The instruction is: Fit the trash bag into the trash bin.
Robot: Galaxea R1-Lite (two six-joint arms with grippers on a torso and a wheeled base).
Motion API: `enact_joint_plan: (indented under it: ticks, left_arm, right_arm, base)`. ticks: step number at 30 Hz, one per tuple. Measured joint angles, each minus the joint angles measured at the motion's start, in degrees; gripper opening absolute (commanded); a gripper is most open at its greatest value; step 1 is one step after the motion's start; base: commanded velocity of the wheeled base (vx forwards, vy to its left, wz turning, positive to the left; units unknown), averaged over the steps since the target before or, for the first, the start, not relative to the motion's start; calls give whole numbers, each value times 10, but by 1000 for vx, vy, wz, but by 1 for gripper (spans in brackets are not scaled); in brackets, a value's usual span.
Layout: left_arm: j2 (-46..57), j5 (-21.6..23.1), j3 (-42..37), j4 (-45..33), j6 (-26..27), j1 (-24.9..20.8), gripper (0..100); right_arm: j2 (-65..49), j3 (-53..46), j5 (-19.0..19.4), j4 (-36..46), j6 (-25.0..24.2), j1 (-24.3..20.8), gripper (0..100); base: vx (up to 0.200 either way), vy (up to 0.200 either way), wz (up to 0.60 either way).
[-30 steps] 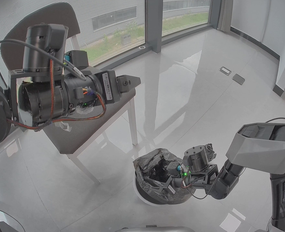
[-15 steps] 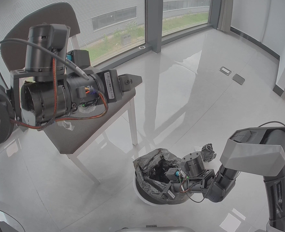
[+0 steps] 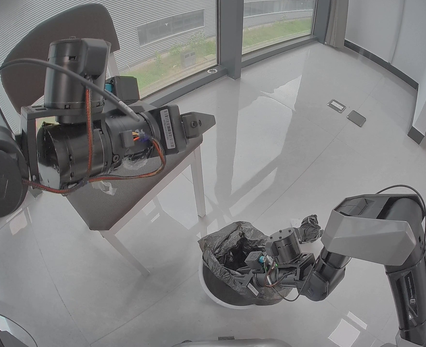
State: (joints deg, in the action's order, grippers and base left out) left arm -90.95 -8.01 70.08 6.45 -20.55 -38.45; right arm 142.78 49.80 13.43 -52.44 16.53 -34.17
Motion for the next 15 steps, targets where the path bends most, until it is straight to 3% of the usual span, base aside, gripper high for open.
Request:
enact_joint_plan:
  ticks: [6, 15]
  left_arm:
    - [-1, 0, 0, 1, 0, 0, 100]
    - [1, 0, 0, 0, 0, 1, 100]
  right_arm:
    - [0, 1, 0, 0, -1, -12, 0]
    - [-2, 14, 0, -1, -12, -64, 0]
  base:
    - [0, 0, 0]
    - [0, 0, 0]
